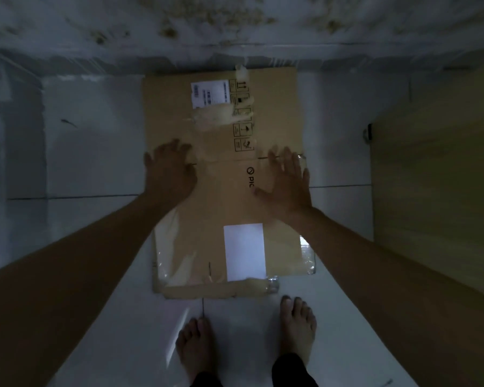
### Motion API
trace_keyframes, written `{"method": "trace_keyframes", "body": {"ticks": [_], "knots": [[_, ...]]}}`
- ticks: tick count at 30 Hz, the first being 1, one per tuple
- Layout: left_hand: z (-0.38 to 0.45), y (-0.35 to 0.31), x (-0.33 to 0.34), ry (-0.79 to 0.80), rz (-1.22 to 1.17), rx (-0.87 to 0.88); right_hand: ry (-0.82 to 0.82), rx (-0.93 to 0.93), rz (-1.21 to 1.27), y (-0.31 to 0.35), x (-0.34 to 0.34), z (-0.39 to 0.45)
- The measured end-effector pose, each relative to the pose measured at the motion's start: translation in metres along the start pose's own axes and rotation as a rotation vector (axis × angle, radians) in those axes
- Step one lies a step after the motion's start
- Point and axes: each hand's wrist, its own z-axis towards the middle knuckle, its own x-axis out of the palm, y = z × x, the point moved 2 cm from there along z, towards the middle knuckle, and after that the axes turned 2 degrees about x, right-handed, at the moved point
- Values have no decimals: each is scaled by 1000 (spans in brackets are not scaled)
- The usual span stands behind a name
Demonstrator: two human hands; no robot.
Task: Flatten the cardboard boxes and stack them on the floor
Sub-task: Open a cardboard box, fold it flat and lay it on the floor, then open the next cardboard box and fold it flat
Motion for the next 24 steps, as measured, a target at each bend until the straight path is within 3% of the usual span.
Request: {"method": "trace_keyframes", "body": {"ticks": [3,10,16,24], "knots": [[-31,-48,-41,9,-40,107,29,-18,68,18,-35,-46],[-113,-136,-182,39,-57,113,68,-73,134,43,-156,-161],[-192,-203,-303,-37,-29,140,-46,-228,144,66,-285,-247],[-295,-298,-458,-216,-27,198,-195,-296,110,63,-454,-365]]}}
